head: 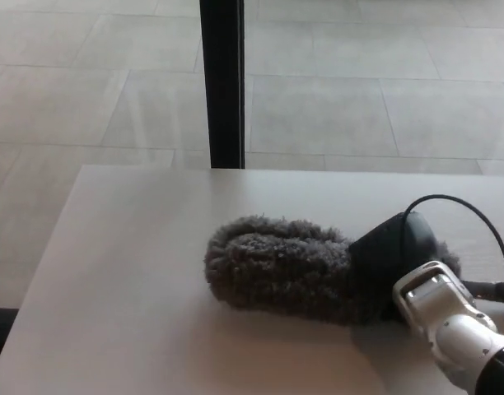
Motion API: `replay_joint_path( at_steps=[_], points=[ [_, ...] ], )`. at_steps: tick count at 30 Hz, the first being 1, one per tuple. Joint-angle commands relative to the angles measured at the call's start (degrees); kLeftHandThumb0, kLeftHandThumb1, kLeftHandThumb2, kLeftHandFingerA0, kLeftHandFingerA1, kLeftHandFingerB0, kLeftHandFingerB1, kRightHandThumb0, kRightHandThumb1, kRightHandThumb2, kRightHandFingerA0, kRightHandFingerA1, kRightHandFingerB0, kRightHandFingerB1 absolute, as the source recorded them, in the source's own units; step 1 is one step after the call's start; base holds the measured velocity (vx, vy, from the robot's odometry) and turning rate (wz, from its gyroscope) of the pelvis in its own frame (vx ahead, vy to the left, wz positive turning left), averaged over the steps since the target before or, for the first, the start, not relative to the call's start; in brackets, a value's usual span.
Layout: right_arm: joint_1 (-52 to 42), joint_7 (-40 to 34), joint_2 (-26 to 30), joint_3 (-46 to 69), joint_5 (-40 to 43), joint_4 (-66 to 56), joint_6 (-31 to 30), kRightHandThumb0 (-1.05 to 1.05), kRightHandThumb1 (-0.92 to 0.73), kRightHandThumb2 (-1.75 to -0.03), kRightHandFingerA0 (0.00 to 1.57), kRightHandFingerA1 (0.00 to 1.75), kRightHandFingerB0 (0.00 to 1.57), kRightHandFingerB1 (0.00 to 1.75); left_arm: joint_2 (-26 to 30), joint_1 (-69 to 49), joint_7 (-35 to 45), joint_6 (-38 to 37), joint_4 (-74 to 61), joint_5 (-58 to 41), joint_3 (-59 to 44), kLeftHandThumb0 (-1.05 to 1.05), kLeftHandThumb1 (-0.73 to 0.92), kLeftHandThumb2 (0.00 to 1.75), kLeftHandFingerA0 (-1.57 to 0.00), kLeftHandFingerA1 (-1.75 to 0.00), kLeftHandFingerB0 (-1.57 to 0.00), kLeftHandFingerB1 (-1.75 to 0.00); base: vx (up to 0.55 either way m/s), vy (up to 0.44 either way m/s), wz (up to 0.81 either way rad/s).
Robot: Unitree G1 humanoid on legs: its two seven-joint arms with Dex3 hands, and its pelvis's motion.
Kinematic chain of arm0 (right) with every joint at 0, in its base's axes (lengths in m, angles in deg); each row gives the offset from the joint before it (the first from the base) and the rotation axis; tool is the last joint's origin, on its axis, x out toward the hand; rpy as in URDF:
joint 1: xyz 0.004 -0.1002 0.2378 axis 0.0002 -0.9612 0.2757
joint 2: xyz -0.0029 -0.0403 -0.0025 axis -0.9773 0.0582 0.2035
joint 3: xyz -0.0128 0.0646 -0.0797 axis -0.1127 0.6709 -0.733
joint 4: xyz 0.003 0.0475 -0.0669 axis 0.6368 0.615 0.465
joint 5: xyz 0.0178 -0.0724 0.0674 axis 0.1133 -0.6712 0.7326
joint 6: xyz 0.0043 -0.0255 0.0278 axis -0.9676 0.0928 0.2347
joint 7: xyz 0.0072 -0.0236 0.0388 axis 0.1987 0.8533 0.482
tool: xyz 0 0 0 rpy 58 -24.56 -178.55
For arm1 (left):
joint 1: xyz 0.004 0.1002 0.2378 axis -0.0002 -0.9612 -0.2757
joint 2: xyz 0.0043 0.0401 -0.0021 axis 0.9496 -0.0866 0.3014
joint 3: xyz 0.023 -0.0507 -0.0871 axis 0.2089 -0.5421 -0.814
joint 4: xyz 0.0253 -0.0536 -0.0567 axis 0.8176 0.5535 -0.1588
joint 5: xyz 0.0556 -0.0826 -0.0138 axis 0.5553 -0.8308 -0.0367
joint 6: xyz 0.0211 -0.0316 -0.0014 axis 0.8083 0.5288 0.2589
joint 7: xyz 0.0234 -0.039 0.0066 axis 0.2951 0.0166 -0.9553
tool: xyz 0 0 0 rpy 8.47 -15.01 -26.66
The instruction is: The robot uses its right hand to pick up the duster kept in the middle of the desk and use it to wipe the desk by swiping its surface twice
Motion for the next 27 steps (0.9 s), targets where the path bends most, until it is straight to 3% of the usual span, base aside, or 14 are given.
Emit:
replay_joint_path(
  at_steps=[1, 3, 4, 5, 6, 9, 10, 12, 15, 16, 19, 20, 22, 27],
  points=[
    [-0.62, -0.57, 2.85, 2.58, 3.77, 7.64, 1.74, -0.41, -0.68, -0.60, 0.82, 1.63, 0.70, 0.78, 0.50, -0.53, -1.23, -1.37, 0.06, 0.23, 0.91, -0.57, 0.92, 0.73, -0.35, -0.56, -0.32, -0.40, 0.00, 0.000, 0.00],
    [-0.75, -1.21, 3.43, 3.65, 4.70, 8.95, 2.59, -0.41, -0.66, -0.59, 0.82, 1.64, 0.71, 0.73, 0.37, -0.71, -0.97, -1.29, -0.02, -0.27, 0.79, -0.57, 0.92, 0.70, -0.32, -0.57, -0.31, -0.40, 0.00, 0.000, 0.00],
    [-1.30, -0.31, 4.89, 3.49, 4.37, 11.28, 2.51, -0.42, -0.68, -0.64, 0.78, 1.67, 0.74, 0.85, 0.38, -0.69, -1.05, -1.10, 0.09, -0.44, 0.72, -0.57, 0.92, 0.71, -0.33, -0.56, -0.30, -0.39, 0.00, 0.000, 0.00],
    [-1.61, -0.07, 5.49, 3.76, 4.61, 12.35, 2.35, -0.32, -0.55, -0.60, 0.93, 1.46, 0.91, 0.69, 0.32, -0.81, -0.68, -1.23, 0.13, -0.62, 0.61, -0.58, 0.92, 0.72, -0.33, -0.57, -0.31, -0.41, 0.00, 0.000, 0.00],
    [-2.29, 0.03, 6.20, 4.50, 5.30, 13.14, 1.67, -0.44, -0.68, -0.63, 0.79, 1.70, 0.75, 0.95, 0.28, -0.95, -0.57, -1.30, 0.14, -0.72, 0.55, -0.57, 0.92, 0.72, -0.34, -0.55, -0.32, -0.40, 0.00, 0.000, 0.00],
    [-3.68, 1.04, 8.08, 5.00, 5.44, 16.33, 0.03, -0.46, -0.66, -0.62, 0.77, 1.72, 0.75, 1.03, 0.11, -1.65, -0.44, -1.71, -0.22, -1.15, 0.19, -0.56, 0.92, 0.73, -0.36, -0.57, -0.32, -0.40, 0.00, 0.000, 0.00],
    [-3.90, 1.07, 8.29, 5.44, 5.96, 17.33, -0.15, -0.43, -0.66, -0.60, 0.79, 1.69, 0.76, 0.99, 0.14, -1.91, 0.32, -1.88, -0.35, -1.37, 0.04, -0.57, 0.92, 0.72, -0.35, -0.60, -0.31, -0.42, 0.00, 0.000, 0.00],
    [-4.68, 1.06, 8.62, 7.68, 8.40, 19.13, -0.77, -0.43, -0.67, -0.64, 0.79, 1.63, 0.64, 0.73, 0.21, -2.45, 0.67, -1.97, -0.20, -1.47, -0.11, -0.57, 0.92, 0.73, -0.36, -0.59, -0.31, -0.42, 0.00, 0.000, 0.00],
    [-5.29, 3.70, 9.05, 8.76, 9.09, 21.94, -2.30, -0.44, -0.70, -0.65, 0.77, 1.53, 0.62, 0.68, 0.07, -2.54, -0.21, -1.19, -0.03, -2.04, -0.69, -0.57, 0.92, 0.72, -0.39, -0.60, -0.36, -0.44, 0.00, 0.000, 0.00],
    [-6.00, 2.20, 8.90, 10.13, 10.17, 22.07, -3.64, -0.48, -0.73, -0.67, 0.79, 1.58, 0.66, 0.85, 0.05, -2.60, 0.05, -1.10, 0.23, -2.24, -0.87, -0.57, 0.92, 0.72, -0.38, -0.58, -0.35, -0.42, 0.00, 0.000, 0.00],
    [-6.61, 4.12, 9.18, 11.57, 11.31, 23.47, -3.14, -0.44, -0.69, -0.65, 0.77, 1.50, 0.47, 0.52, -0.06, -3.28, 0.70, -1.23, -0.27, -2.10, -0.58, -0.58, 0.92, 0.73, -0.38, -0.60, -0.34, -0.43, 0.00, 0.000, 0.00],
    [-6.16, 5.68, 8.71, 11.76, 11.51, 24.08, -3.82, -0.45, -0.71, -0.63, 0.78, 1.40, 0.40, 0.47, -0.14, -3.28, 0.54, -1.07, -0.25, -2.24, -0.68, -0.58, 0.92, 0.72, -0.38, -0.59, -0.34, -0.42, 0.00, 0.000, 0.00],
    [-5.38, 7.22, 7.68, 10.50, 10.27, 25.22, -4.83, -0.48, -0.73, -0.61, 0.80, 1.40, 0.34, 0.49, -0.21, -3.28, 0.65, -0.93, -0.17, -2.51, -0.86, -0.58, 0.92, 0.72, -0.37, -0.59, -0.33, -0.42, 0.00, 0.000, 0.00],
    [-5.39, 6.72, 5.80, 13.04, 13.48, 22.81, -5.38, -0.52, -0.81, -0.66, 0.74, 1.33, 0.42, 0.48, -0.28, -3.55, 0.39, -0.65, -0.14, -2.90, -1.11, -0.57, 0.91, 0.71, -0.38, -0.60, -0.36, -0.43, 0.00, 0.000, 0.00]
  ],
)
